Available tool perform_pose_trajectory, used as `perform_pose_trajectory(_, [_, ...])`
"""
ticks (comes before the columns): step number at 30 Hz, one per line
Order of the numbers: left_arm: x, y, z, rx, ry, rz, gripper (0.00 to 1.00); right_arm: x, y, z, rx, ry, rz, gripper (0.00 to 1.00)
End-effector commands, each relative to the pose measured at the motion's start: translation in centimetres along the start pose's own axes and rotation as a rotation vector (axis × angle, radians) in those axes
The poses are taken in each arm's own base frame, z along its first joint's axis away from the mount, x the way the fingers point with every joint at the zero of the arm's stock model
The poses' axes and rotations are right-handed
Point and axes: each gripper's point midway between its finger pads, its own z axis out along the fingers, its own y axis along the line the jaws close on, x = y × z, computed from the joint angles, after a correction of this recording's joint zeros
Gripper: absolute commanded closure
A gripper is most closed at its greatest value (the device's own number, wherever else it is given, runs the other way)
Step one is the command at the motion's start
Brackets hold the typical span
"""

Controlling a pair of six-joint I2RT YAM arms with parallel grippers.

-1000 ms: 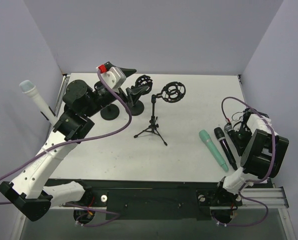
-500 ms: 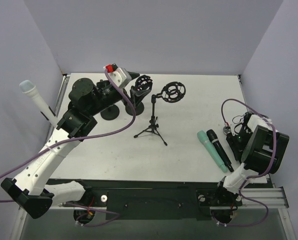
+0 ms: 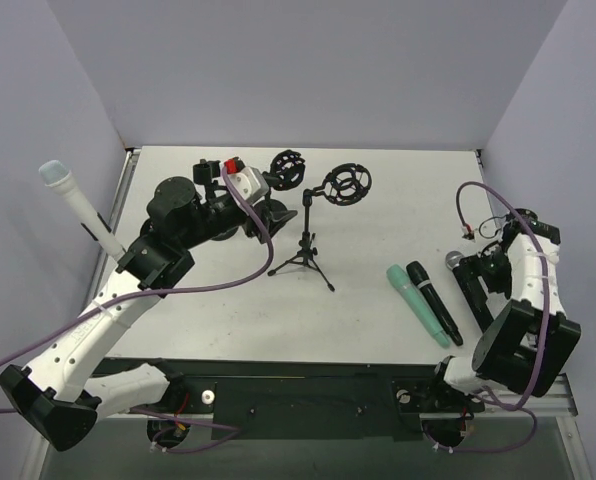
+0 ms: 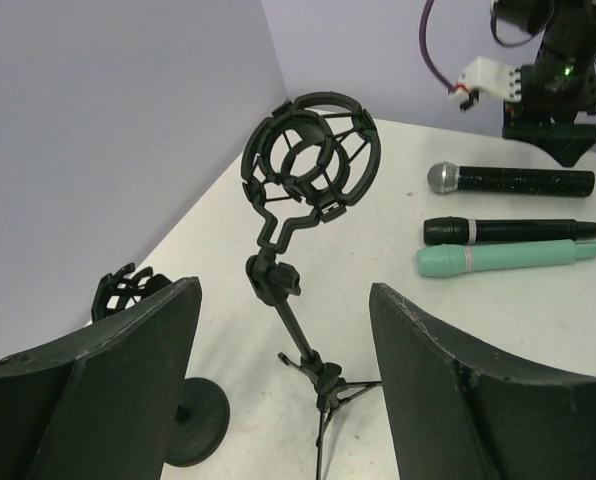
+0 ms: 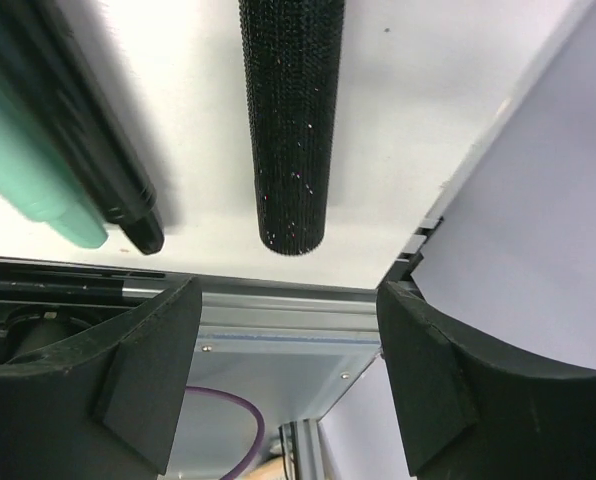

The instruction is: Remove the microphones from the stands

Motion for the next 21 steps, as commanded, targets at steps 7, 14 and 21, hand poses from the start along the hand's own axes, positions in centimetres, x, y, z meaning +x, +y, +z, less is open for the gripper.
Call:
perform_pose_trajectory(7, [2.2,-0.5,-1.0,0.018,0.057,0.037,0.21,-4.1,7.6,-14.2,-0.085,-0.395,-0.262,0.32])
perform_pose_trajectory(14, [5.1,0.2,0.6,0.006,0.075,-0.034,0.22,-11.5,14.7,-25.8,-0.172,-0.772,-0.462,0.31])
perform_pose_trajectory(21, [7.3,1.6,4.4,0.024,0.067,-0.135,0.24,-17.8,20.2,-32.8,-0.242,-0.945,-0.559,0.29])
